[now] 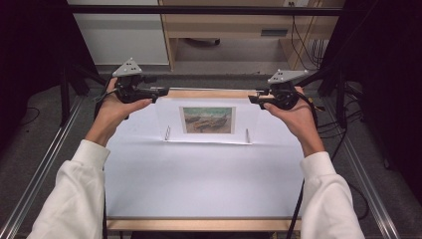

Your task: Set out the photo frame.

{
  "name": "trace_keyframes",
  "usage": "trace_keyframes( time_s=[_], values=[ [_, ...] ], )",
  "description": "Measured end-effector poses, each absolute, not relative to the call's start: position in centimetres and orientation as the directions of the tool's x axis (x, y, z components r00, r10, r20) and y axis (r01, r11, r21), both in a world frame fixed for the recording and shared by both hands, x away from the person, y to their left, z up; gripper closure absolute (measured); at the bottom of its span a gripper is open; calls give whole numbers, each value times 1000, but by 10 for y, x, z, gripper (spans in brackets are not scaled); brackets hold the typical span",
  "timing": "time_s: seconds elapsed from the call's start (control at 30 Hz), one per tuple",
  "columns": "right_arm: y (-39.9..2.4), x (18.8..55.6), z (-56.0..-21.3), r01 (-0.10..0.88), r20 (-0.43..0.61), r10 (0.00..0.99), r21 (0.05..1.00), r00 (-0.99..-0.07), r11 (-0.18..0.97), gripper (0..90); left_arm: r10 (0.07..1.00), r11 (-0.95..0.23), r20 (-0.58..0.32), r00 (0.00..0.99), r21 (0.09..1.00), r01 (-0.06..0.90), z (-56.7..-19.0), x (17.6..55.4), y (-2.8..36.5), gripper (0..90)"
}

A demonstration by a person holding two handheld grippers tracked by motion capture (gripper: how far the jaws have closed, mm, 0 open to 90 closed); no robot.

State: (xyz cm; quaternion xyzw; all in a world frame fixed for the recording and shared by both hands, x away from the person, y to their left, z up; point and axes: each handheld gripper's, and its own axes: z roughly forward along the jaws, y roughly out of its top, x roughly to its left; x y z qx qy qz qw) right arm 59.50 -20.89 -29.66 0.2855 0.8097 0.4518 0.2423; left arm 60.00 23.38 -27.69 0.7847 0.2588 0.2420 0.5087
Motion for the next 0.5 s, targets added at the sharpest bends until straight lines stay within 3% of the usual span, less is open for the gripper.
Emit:
trace_keyframes(
  time_s=[0.23,0.5],
  values=[
    [-209,601,-297,246,-132,683,870,-718,427,562,680,-378,144,719,909,175,-291,580,245,216],
    [-210,608,-299,250,-122,688,875,-715,415,558,694,-379,146,705,907,185,-313,551,252,193]
  ],
)
